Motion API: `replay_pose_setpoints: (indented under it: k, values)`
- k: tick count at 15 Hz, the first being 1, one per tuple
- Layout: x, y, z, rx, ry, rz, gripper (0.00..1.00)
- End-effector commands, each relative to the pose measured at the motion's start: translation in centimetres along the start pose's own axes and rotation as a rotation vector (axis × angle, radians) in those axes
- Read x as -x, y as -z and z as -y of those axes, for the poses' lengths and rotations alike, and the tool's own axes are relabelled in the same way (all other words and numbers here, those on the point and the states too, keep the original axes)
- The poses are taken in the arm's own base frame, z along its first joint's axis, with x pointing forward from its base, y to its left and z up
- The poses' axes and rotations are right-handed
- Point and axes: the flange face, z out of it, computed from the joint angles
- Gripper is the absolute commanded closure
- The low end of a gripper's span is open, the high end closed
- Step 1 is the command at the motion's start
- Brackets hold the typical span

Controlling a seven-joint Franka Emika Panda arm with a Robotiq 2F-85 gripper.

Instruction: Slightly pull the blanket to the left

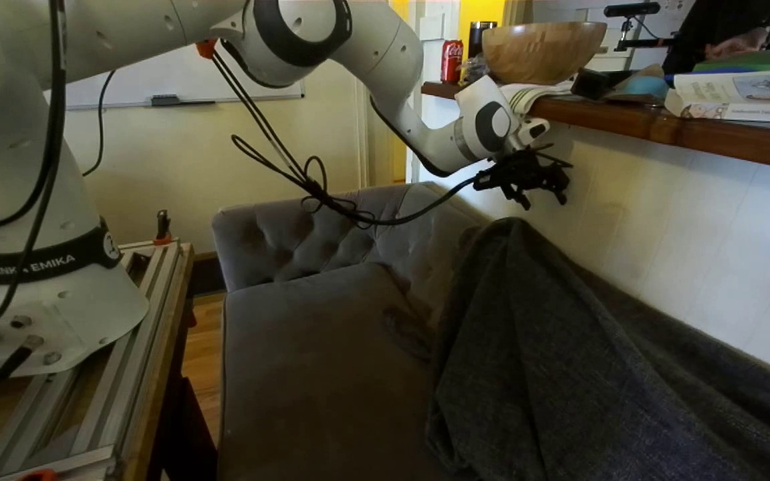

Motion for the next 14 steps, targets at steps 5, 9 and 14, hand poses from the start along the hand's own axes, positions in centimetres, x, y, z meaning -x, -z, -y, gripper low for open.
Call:
replay_pose_setpoints:
  k: [5,9,14]
  values:
    - [3.1,2.7,-3.6,0.089,-0.169,0.305,0.00]
    - [4.9,6.7,-6.2,0.047,-0.237,0.479,0.00]
    - [5.7,14.0,-12.0,0.010,-0.425,0.598,0.00]
